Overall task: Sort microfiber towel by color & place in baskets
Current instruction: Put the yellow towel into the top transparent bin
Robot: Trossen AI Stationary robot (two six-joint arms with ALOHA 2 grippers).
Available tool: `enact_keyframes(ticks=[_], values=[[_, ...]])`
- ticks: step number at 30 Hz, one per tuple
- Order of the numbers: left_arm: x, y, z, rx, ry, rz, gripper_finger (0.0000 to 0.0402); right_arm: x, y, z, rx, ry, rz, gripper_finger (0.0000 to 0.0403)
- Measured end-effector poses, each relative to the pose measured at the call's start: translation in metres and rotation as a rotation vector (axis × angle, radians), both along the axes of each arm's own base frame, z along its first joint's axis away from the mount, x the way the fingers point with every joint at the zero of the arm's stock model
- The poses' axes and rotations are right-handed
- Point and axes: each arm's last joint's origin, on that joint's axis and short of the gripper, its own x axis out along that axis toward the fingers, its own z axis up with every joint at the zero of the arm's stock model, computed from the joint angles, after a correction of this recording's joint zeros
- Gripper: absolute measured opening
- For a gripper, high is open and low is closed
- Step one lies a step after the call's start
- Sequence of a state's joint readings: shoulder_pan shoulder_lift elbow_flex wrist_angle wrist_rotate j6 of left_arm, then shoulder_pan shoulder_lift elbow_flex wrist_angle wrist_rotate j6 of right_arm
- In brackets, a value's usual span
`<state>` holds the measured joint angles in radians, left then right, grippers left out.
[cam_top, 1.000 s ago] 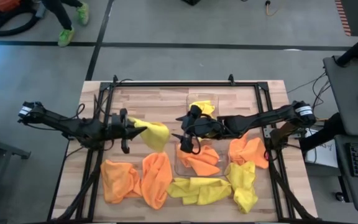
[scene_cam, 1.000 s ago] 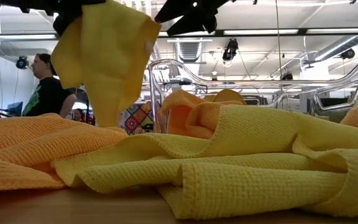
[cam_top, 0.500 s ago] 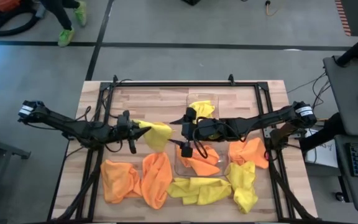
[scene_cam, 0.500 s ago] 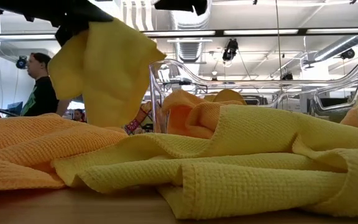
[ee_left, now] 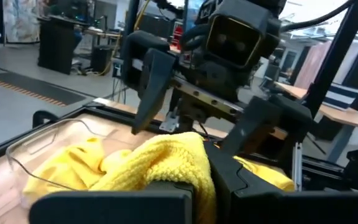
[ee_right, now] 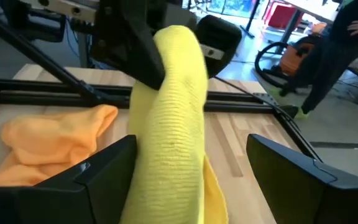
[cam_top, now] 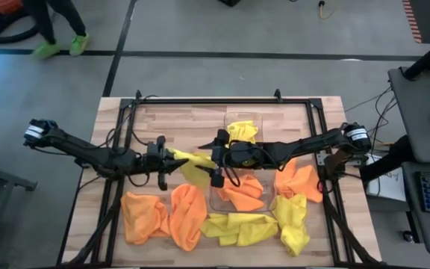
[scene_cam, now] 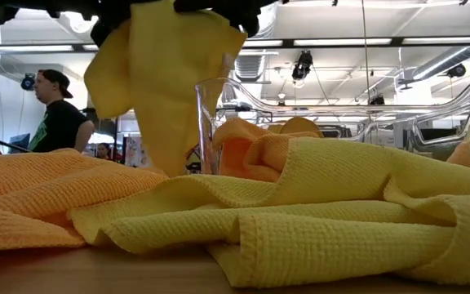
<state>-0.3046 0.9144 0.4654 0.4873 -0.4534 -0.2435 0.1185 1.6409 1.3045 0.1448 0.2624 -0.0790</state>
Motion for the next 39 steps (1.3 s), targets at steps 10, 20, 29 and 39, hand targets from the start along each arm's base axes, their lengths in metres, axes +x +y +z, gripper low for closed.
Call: enact_keyframes(ticks=[10, 20, 29, 39], values=[[0.015, -0.006, 0.016, 0.046, -0.003, -0.024, 0.0000, 0.000, 0.001, 0.000, 0.008, 0.015, 0.085, 0.0052], [0.024, -0.008, 0.036, 0.110, 0.151, -0.030, 0.0086, -0.002, -0.001, -0.002, -0.007, 0.044, 0.076, 0.0012], [0.012, -0.004, 0.065, 0.165, 0.235, -0.025, 0.0174, -0.026, -0.019, 0.021, -0.050, 0.102, -0.054, 0.0010], [0.001, 0.000, 0.071, 0.178, 0.287, 0.017, 0.0185, -0.063, -0.044, 0.049, -0.098, 0.146, -0.275, 0.0010]])
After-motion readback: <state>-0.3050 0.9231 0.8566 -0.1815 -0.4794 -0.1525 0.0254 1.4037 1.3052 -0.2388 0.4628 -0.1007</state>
